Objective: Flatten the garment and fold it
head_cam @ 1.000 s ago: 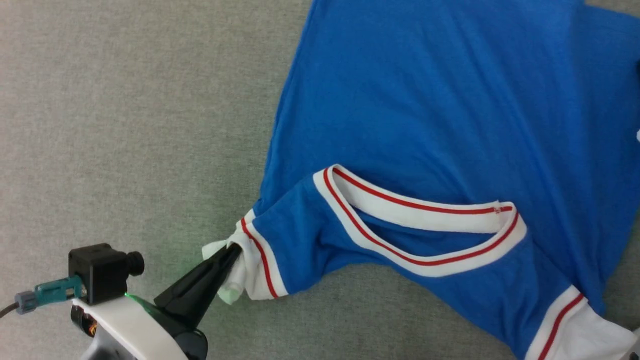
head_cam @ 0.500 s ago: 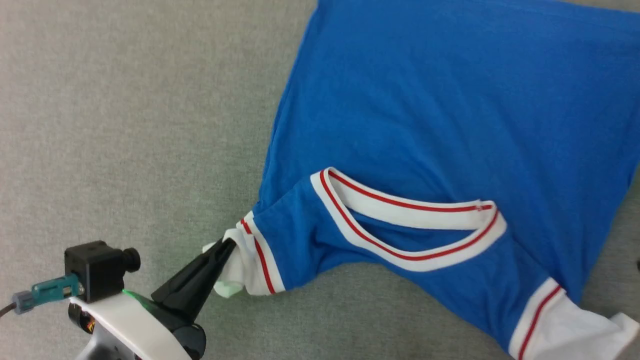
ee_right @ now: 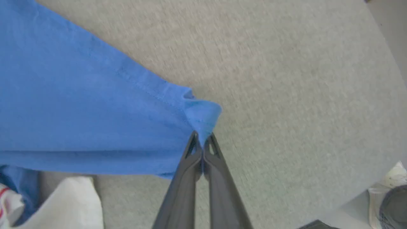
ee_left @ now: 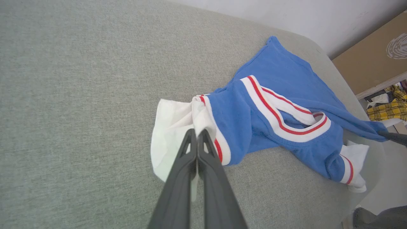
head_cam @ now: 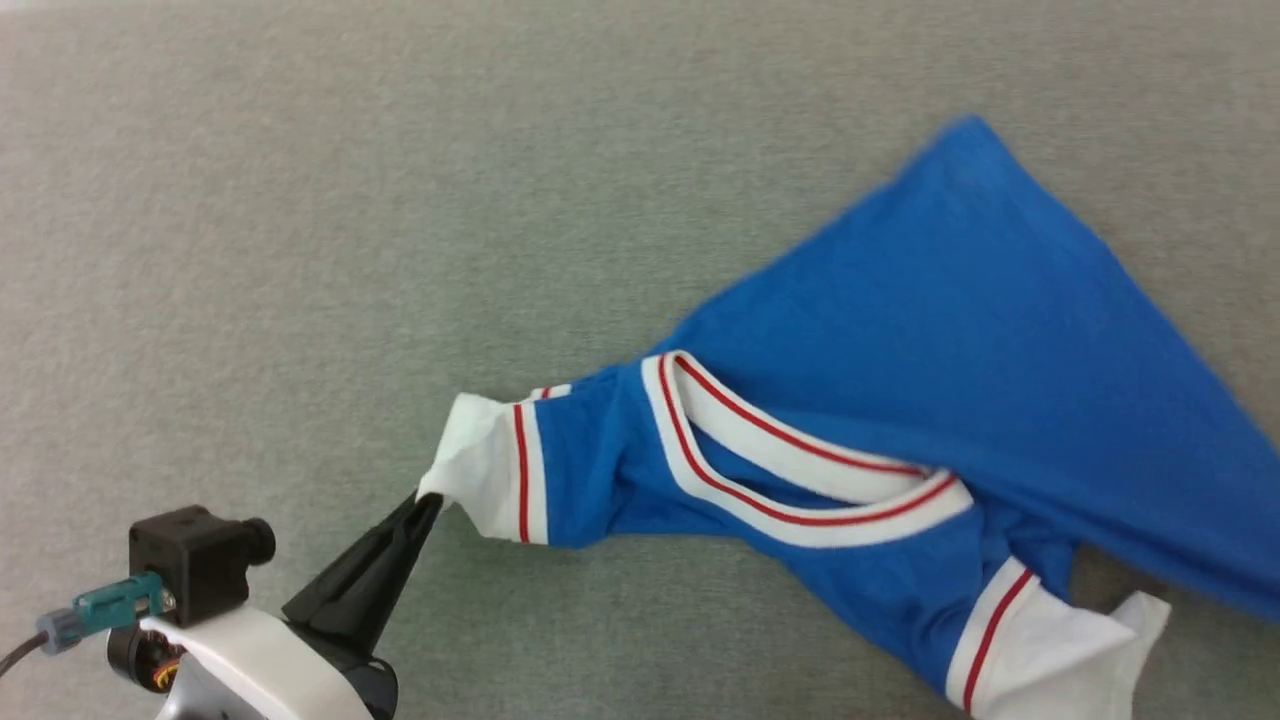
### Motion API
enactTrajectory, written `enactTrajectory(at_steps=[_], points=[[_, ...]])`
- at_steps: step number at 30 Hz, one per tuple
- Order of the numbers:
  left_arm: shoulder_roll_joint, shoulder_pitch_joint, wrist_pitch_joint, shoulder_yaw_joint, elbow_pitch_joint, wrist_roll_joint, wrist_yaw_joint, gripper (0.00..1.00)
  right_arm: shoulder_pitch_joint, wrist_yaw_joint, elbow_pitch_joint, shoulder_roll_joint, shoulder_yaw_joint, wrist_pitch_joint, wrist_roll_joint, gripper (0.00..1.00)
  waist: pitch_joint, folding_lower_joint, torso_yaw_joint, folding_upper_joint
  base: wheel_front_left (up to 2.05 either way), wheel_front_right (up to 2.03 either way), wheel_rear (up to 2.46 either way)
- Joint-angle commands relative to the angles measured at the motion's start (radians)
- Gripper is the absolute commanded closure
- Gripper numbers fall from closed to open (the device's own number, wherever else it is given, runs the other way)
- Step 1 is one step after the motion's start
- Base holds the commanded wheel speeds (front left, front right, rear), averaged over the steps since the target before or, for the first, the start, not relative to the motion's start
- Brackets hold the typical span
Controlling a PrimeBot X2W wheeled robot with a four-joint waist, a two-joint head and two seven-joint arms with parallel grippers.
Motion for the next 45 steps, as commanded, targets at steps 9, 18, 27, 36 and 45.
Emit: enactTrajectory(at_steps=[9,18,27,36,45], points=[[-0.008,0.033,-0.005,-0.008,-0.001,0.007,0.025,1.00,0.104,-0.001,0.227,0.004,0.199,-0.273,-0.032,1.00,-0.039,0.0003,-0.049,0.0000,0.00,0.00,0.00],[-0.021,-0.002,-0.021,-0.024,-0.002,0.025,0.020,1.00,-0.058,-0.001,0.003,0.004,0.209,-0.298,-0.082,0.00,-0.028,0.0003,-0.034,0.0000,0.00,0.00,0.00],[-0.041,-0.084,-0.039,-0.050,0.001,0.031,-0.012,1.00,-0.476,-0.001,-0.112,-0.058,0.411,-0.103,-0.220,0.00,0.071,0.0003,0.037,0.0000,0.00,0.00,0.00],[-0.067,-0.161,-0.040,-0.097,0.022,0.036,-0.048,1.00,-0.684,-0.001,0.166,-0.114,0.515,0.108,-0.323,0.00,0.156,0.0003,0.106,0.0000,0.00,0.00,0.00],[-0.092,-0.204,-0.050,-0.129,0.059,0.037,-0.067,1.00,-0.738,-0.001,0.284,-0.171,0.518,0.148,-0.355,0.00,0.206,0.0003,0.155,0.0000,0.00,0.00,0.00]])
